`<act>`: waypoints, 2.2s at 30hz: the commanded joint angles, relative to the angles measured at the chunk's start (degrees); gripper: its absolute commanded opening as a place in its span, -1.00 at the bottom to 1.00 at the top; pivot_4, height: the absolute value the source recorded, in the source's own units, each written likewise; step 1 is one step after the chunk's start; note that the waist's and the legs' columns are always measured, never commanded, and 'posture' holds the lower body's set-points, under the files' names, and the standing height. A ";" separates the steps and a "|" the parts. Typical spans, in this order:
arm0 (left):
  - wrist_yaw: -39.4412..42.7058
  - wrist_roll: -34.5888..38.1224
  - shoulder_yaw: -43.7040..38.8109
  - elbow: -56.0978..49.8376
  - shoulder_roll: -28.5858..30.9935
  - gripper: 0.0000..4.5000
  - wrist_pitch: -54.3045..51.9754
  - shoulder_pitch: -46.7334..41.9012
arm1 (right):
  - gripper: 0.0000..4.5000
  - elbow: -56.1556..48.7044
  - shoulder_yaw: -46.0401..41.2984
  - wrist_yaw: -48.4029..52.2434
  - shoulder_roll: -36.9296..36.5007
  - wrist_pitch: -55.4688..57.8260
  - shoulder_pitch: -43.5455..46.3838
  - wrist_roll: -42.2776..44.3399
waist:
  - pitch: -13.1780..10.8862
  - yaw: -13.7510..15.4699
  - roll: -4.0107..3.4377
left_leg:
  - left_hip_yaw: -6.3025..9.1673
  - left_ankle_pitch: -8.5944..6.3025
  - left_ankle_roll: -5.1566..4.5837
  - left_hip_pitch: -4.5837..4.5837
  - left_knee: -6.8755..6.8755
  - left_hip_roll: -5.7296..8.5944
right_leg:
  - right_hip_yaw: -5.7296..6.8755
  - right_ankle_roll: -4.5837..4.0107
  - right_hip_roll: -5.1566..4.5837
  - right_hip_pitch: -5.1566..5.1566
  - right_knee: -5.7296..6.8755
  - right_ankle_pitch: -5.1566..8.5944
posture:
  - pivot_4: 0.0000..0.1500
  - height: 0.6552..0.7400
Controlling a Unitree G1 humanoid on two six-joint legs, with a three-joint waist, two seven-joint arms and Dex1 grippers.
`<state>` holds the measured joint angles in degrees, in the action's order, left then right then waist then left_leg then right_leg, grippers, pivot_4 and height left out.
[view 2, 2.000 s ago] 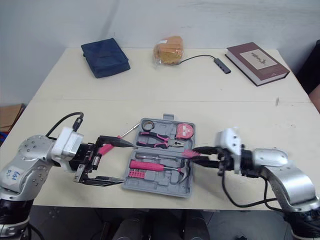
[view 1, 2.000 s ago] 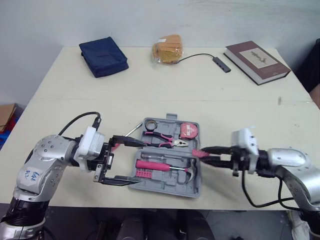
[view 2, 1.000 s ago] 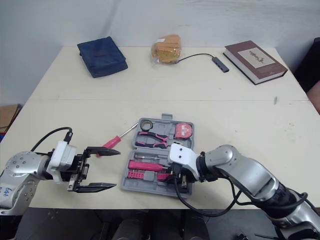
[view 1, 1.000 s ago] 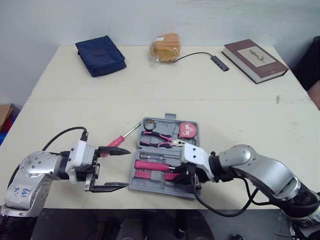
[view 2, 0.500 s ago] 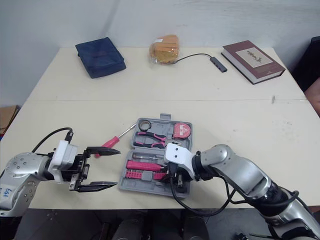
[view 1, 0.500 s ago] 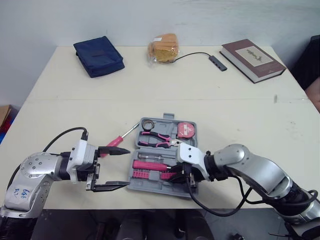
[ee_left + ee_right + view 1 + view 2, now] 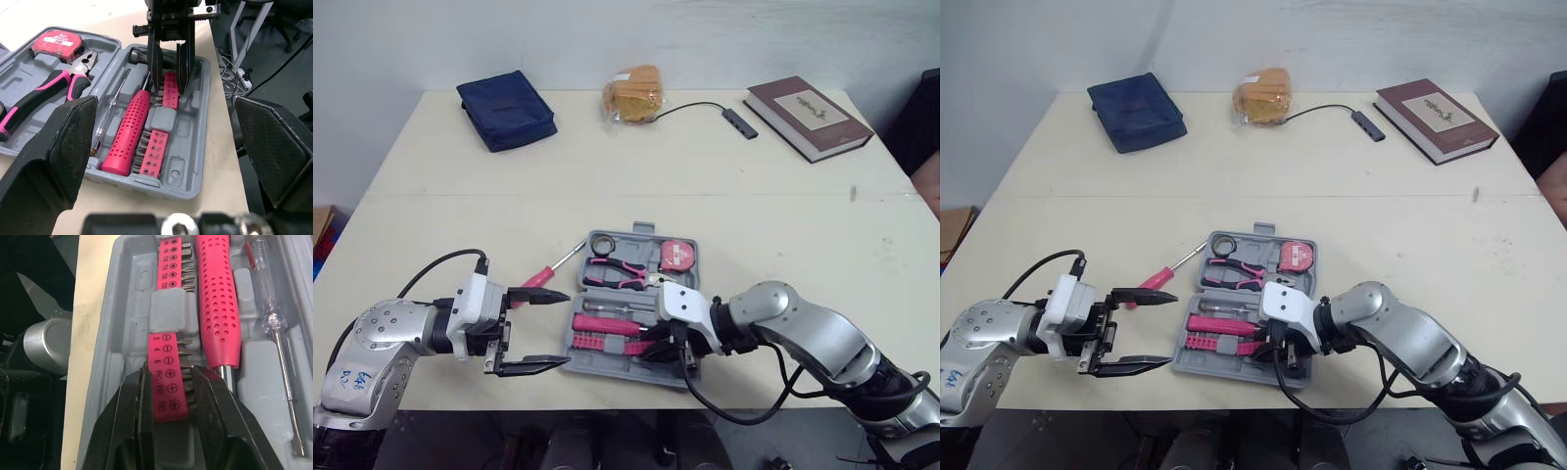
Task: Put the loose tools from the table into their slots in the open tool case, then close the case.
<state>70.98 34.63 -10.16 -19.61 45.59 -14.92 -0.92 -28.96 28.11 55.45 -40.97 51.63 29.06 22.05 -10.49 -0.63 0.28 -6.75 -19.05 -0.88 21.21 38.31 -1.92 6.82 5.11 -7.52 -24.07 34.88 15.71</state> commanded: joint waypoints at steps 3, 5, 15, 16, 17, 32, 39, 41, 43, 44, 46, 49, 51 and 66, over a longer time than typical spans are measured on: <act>-0.14 1.04 -0.81 -1.69 0.47 1.00 0.00 -0.16 | -0.66 -0.10 2.01 -1.78 0.80 0.84 0.10 -2.17 | 0.01 -0.11 0.01 | 0.00 0.00 0.01 -0.01 0.00 -0.02 | 0.00 0.00 0.00 0.00 0.01 0.00 | 1.00 1.00; -0.14 1.04 -0.69 -1.72 0.42 1.00 -0.01 -0.23 | -0.66 -0.18 2.18 -1.95 1.20 1.00 0.32 -2.09 | 0.03 -0.31 0.04 | 0.00 0.01 0.02 -0.02 0.00 -0.03 | -0.01 0.00 0.00 0.00 0.02 0.00 | 1.00 1.00; -0.91 1.63 -0.45 -3.10 0.03 1.00 -1.17 0.37 | -0.01 -0.70 -1.27 1.78 1.99 -5.45 -0.88 0.68 | 0.04 -0.91 0.06 | 0.02 0.03 0.05 -0.01 -0.02 -0.05 | 0.01 -0.02 0.00 0.00 0.04 0.01 | 1.00 1.00; -0.96 1.74 -0.49 -3.30 0.01 1.00 -1.29 0.53 | 0.20 -0.69 -3.22 3.86 1.81 -8.48 -1.63 2.11 | 0.03 -0.90 0.06 | 0.02 0.03 0.05 -0.01 -0.03 -0.03 | 0.01 -0.02 0.00 0.00 0.03 0.01 | 1.00 1.00; -0.99 1.80 -0.53 -3.43 0.00 1.00 -1.35 0.62 | 0.20 -0.62 -4.45 5.24 1.62 -10.40 -2.17 3.03 | 0.03 -0.88 0.06 | 0.02 0.02 0.05 0.00 -0.03 -0.03 | 0.01 -0.02 0.00 0.00 0.02 0.01 | 1.00 1.00; -3.05 0.87 -0.14 -2.30 -0.57 1.00 -0.55 -0.36 | -0.98 13.00 -13.46 16.36 4.06 -36.04 -10.89 2.20 | 0.04 -0.88 0.07 | -0.02 0.04 -0.03 -0.02 -0.01 0.09 | -0.01 0.03 0.07 0.01 0.08 -0.02 | 1.00 1.00; -1.66 -0.84 0.30 -0.40 -0.61 1.00 2.27 0.04 | -0.98 16.97 -9.83 16.32 4.63 -41.91 -10.82 -4.35 | 0.04 -0.84 0.07 | -0.02 0.05 -0.03 -0.02 0.00 0.12 | 0.00 0.02 0.07 0.01 0.08 -0.01 | 1.00 1.00; -1.26 -1.31 0.51 -0.16 -0.71 1.00 3.30 0.24 | -0.98 18.15 -9.90 15.43 4.80 -42.19 -10.57 -5.59 | 0.04 -0.82 0.07 | -0.01 0.06 -0.03 -0.02 0.01 0.11 | 0.00 0.02 0.06 0.01 0.09 -0.01 | 1.00 1.00; -1.36 -1.12 0.47 0.12 -1.34 1.00 3.62 0.61 | -0.98 19.24 -10.07 14.95 5.09 -43.37 -10.51 -6.66 | 0.04 -0.84 0.07 | -0.01 0.05 -0.02 -0.02 0.00 0.10 | 0.00 0.02 0.04 0.01 0.09 -0.01 | 1.00 1.00; -1.29 -1.21 0.54 0.21 -1.51 1.00 3.90 0.90 | -0.98 19.43 -10.07 14.95 5.09 -43.60 -10.57 -6.90 | 0.04 -0.86 0.07 | -0.01 0.05 -0.02 -0.02 0.00 0.09 | 0.00 0.02 0.03 0.01 0.08 -0.01 | 1.00 1.00; -1.01 -1.58 0.58 0.46 -1.73 1.00 4.52 1.40 | -0.98 19.46 -9.90 14.98 5.13 -43.60 -10.68 -7.03 | 0.04 -0.86 0.07 | -0.01 0.06 -0.02 -0.03 0.00 0.09 | 0.00 0.02 0.03 0.01 0.09 -0.01 | 1.00 1.00; -1.06 -1.76 0.54 0.47 -1.96 1.00 4.94 1.92 | -0.98 19.57 -8.59 15.53 3.99 -44.45 -11.06 -9.28 | 0.04 -0.83 0.07 | -0.01 0.06 -0.01 -0.03 0.00 0.09 | 0.00 0.02 0.03 0.01 0.09 -0.01 | 1.00 1.00; -1.08 -1.76 0.50 0.54 -1.98 1.00 5.15 2.13 | -0.98 19.63 -8.16 15.48 3.86 -44.36 -11.18 -10.09 | 0.04 -0.82 0.08 | -0.01 0.06 -0.01 -0.04 0.01 0.09 | 0.00 0.02 0.03 0.01 0.10 -0.01 | 1.00 1.00; -4.37 -1.35 0.57 -0.98 -1.86 1.00 3.05 2.30 | -0.98 16.77 -2.24 14.85 0.84 -50.86 -10.54 -20.92 | 0.18 -0.86 0.28 | 0.00 0.06 0.03 -0.16 0.00 0.03 | 0.00 0.00 0.00 0.10 0.09 0.00 | 1.00 1.00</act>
<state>67.42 32.79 -9.37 -18.17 43.68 -11.46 1.46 -13.39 23.47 69.23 -38.73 1.37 19.75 4.30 -10.32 -1.49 0.55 -6.74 -18.99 -0.85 21.06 38.31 -1.89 6.83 5.12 -7.52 -23.96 34.96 15.71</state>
